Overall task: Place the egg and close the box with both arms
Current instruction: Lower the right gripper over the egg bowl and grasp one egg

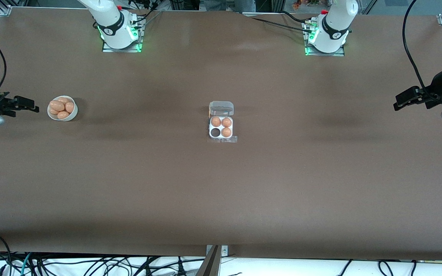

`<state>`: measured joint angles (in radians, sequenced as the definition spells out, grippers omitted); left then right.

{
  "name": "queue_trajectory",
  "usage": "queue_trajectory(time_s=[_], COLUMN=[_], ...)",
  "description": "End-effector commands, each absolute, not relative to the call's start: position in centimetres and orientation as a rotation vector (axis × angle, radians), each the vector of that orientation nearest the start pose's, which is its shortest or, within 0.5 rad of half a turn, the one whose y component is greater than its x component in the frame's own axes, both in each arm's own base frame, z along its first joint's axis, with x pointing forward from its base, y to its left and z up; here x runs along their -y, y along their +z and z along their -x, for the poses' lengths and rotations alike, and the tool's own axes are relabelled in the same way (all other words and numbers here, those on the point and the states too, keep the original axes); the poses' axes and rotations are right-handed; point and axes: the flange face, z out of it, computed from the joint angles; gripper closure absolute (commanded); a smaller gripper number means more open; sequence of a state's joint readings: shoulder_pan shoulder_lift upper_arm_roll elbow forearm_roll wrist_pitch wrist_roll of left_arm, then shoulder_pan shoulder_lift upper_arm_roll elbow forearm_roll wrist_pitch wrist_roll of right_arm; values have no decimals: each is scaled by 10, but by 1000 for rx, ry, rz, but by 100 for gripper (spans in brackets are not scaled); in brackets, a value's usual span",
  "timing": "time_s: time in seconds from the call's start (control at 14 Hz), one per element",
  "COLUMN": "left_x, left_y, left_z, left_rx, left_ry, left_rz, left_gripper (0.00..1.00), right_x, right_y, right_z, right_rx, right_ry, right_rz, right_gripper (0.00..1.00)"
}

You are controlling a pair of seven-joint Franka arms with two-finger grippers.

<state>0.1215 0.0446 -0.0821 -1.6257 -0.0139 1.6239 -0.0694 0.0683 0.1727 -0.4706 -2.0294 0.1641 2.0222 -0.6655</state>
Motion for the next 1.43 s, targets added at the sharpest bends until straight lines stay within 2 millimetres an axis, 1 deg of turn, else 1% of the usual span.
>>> queue_trajectory(time_s=[0.0, 0.07, 0.14, 0.21, 0.36, 0.43, 0.71, 1.0, 1.07, 1.14, 1.29, 1.36], left_x=[-23, -23, -23, -23, -23, -23, -23, -23, -23, -23, -23, -23], left_y=[585, 584, 584, 584, 584, 585, 584, 584, 585, 584, 585, 585], left_z=[-571, -570, -570, -570, -570, -571, -570, -571, -571, -570, -571, -571], left_rx=[143, 143, 143, 143, 143, 143, 143, 143, 143, 143, 143, 143], left_ry=[80, 82, 82, 82, 82, 80, 82, 82, 80, 82, 80, 80], left_rz=[3168, 3168, 3168, 3168, 3168, 3168, 3168, 3168, 3168, 3168, 3168, 3168], left_gripper=[0, 0, 0, 0, 0, 0, 0, 0, 0, 0, 0, 0], right_x=[218, 230, 236, 239, 240, 245, 245, 243, 242, 242, 243, 243], right_y=[325, 313, 302, 295, 281, 274, 262, 242, 240, 239, 236, 235], right_z=[-484, -470, -460, -453, -446, -440, -437, -436, -436, -435, -434, -434], right_rx=[298, 310, 310, 306, 292, 268, 240, 198, 194, 196, 191, 192], right_ry=[54, 23, 10, 11, 28, 49, 73, 93, 93, 100, 108, 112], right_rz=[2929, 2918, 2904, 2902, 2905, 2902, 2888, 2859, 2854, 2851, 2849, 2848], right_gripper=[0, 0, 0, 0, 0, 0, 0, 0, 0, 1, 6, 13])
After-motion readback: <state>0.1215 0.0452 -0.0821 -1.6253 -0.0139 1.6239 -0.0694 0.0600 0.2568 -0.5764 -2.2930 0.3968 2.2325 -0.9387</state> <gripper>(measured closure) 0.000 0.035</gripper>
